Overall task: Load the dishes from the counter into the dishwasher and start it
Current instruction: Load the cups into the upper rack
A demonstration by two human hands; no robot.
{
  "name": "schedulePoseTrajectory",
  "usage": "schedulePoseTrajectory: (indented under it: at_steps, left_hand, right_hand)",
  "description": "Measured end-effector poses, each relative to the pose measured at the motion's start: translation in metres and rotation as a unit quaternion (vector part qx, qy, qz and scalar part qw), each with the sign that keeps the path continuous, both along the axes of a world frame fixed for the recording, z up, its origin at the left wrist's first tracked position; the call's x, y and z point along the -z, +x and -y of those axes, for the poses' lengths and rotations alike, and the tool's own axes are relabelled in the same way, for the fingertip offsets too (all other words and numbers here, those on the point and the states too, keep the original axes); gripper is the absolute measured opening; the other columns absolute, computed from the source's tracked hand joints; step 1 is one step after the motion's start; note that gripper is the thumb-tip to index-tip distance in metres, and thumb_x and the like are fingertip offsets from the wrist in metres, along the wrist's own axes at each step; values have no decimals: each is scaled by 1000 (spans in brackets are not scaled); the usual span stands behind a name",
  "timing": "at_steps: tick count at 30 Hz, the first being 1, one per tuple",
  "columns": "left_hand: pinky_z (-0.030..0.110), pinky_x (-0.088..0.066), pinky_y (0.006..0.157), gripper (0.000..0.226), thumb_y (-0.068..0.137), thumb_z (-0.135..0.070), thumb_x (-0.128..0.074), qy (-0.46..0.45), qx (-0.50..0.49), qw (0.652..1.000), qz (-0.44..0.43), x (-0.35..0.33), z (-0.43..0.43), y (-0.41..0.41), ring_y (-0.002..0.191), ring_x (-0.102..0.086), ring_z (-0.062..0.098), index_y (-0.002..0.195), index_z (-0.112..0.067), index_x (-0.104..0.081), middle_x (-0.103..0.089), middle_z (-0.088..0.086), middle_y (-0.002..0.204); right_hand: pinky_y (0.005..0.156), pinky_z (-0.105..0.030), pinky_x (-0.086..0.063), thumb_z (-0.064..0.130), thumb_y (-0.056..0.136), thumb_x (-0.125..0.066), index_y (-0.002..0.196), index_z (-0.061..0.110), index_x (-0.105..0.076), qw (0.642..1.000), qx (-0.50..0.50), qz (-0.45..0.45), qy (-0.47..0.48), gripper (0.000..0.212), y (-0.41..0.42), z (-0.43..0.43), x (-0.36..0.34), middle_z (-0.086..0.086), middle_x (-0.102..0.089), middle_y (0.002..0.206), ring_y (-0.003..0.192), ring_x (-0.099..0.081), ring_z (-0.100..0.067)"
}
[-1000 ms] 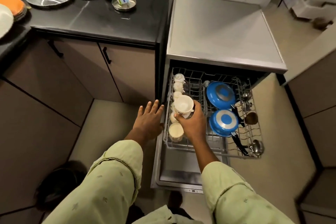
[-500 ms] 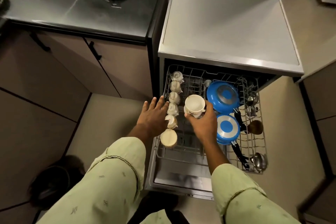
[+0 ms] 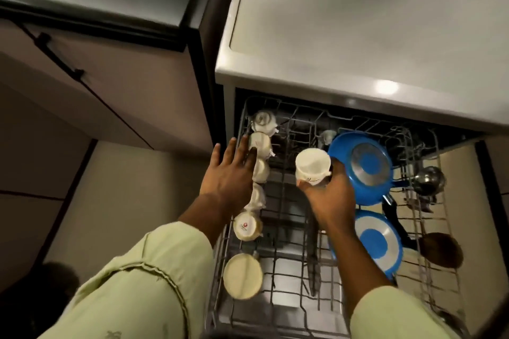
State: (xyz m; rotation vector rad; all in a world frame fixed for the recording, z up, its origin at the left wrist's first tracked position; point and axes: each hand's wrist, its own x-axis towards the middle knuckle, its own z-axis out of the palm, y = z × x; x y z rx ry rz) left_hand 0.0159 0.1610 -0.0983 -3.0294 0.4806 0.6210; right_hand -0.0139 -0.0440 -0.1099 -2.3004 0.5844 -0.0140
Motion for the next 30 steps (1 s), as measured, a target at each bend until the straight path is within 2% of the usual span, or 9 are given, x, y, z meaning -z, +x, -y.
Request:
schedulePoseTrajectory:
  at_steps: [3, 5, 9, 13, 19, 22, 25, 27, 30]
  left_hand:
    - [48, 15, 118, 70, 105, -37, -29, 5, 6, 1000, 23, 26, -4, 7, 150, 20, 27, 157, -19, 13, 27, 9, 161]
    - [43, 15, 117, 74, 103, -38, -35, -31, -10, 998, 52, 42, -6, 7, 149, 20, 25, 158, -19, 10, 30, 8, 159]
    - [40, 5, 120, 85, 89, -31, -58, -73, 0, 991, 115, 60, -6, 7, 148, 12, 23, 159, -17, -12, 20, 12, 161]
    - [42, -3, 121, 93, 80, -25, -65, -62, -9, 991, 122, 65, -3, 7, 151, 5, 30, 158, -15, -17, 18, 16, 161]
    - [45, -8, 120, 96, 70, -18, -71, -43, -2, 988, 147, 69, -1, 7, 151, -6, 37, 155, -10, -27, -1, 24, 162]
    - [47, -10, 119, 100, 63, -14, -75, -51, -2, 984, 168, 70, 0, 7, 150, -12, 39, 153, -11, -32, -8, 26, 162]
    - [42, 1, 125, 106, 61, -10, -75, -64, -3, 984, 168, 70, -1, 7, 150, -9, 39, 154, -13, -25, -5, 25, 162]
    - [37, 10, 122, 109, 61, -9, -76, -68, -5, 985, 159, 71, -2, 8, 151, -5, 39, 155, -13, -20, -1, 25, 163]
    - [37, 10, 121, 115, 59, -11, -80, -68, -11, 987, 143, 69, -1, 7, 151, -4, 38, 155, -13, -17, 1, 24, 163]
  right_hand:
    - [85, -41, -52, 31, 70, -84, 128, 21, -51, 1000, -4, -22, -13, 68, 22, 9, 29, -5, -66, 117, 106, -62, -29]
    - [83, -40, -52, 32, 70, -81, 125, 22, -52, 999, -4, -43, -18, 63, 34, 15, 42, -3, -64, 115, 105, -61, -29]
    - [78, -34, -47, 28, 73, -78, 122, 17, -54, 998, -7, -58, -25, 56, 55, 27, 55, -6, -57, 115, 102, -60, -30]
    - [77, -29, -43, 25, 74, -76, 123, 10, -55, 996, -20, -79, -40, 55, 82, 28, 56, -11, -51, 119, 99, -58, -32]
    - [89, -32, -45, 30, 77, -76, 130, 11, -52, 987, -50, -136, -69, 61, 120, 12, 49, -14, -46, 133, 111, -56, -34]
    - [95, -37, -46, 31, 77, -77, 136, 13, -40, 982, -49, -171, -61, 72, 132, 8, 48, -17, -47, 135, 118, -53, -37]
    - [94, -40, -49, 31, 73, -79, 135, 15, -31, 982, -37, -173, -60, 80, 139, 7, 51, -16, -49, 132, 116, -54, -40]
    - [91, -38, -47, 34, 74, -79, 134, 16, -31, 980, -37, -174, -84, 79, 142, 6, 55, -16, -49, 131, 116, -54, -40]
    - [88, -38, -48, 38, 75, -76, 132, 18, -39, 981, -46, -150, -117, 71, 142, 2, 62, -17, -48, 130, 114, -54, -39]
